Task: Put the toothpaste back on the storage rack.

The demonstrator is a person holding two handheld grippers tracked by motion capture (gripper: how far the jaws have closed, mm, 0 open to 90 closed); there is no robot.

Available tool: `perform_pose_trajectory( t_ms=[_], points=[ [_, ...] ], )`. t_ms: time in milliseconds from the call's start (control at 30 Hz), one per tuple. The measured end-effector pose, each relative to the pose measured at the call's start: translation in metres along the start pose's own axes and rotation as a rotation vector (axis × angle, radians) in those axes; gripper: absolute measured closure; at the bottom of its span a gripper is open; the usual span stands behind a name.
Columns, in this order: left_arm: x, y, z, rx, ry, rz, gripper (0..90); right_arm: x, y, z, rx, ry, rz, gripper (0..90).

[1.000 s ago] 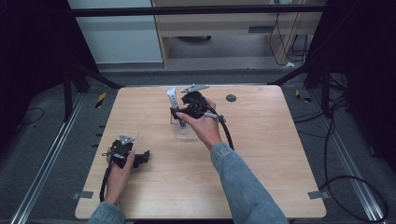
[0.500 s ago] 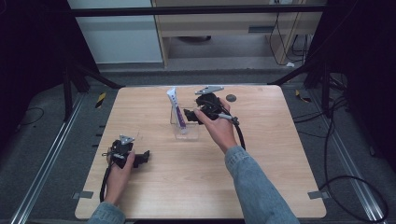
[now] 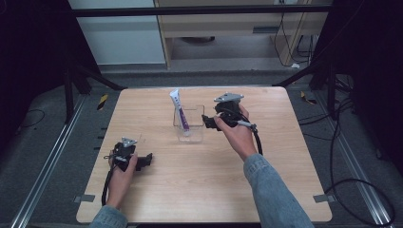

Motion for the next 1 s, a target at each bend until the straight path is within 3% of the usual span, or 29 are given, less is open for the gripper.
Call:
perform_pose_trajectory(
  t_ms=[100, 500, 1000],
  points=[
    [0.000, 0.000, 0.000, 0.000, 0.000, 0.000, 0.0, 0.003, -0.007, 0.009, 0.016, 0.012, 0.024, 14.6],
    [0.000, 0.000, 0.000, 0.000, 0.000, 0.000, 0.0, 0.014, -0.029, 0.043, -0.013, 0.054, 0.062, 14.7],
    [0.000, 0.000, 0.000, -0.002, 0.002, 0.000, 0.0, 0.019, -0.060, 0.101, -0.115, 0.142, 0.093, 12.6]
  ],
)
Point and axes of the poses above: each handheld gripper's, and its own axes: x roughly backward along the jaws, z roughly out of its underside, y roughly to its left, the point moved 3 cm from there along -x, roughly forward along the jaws
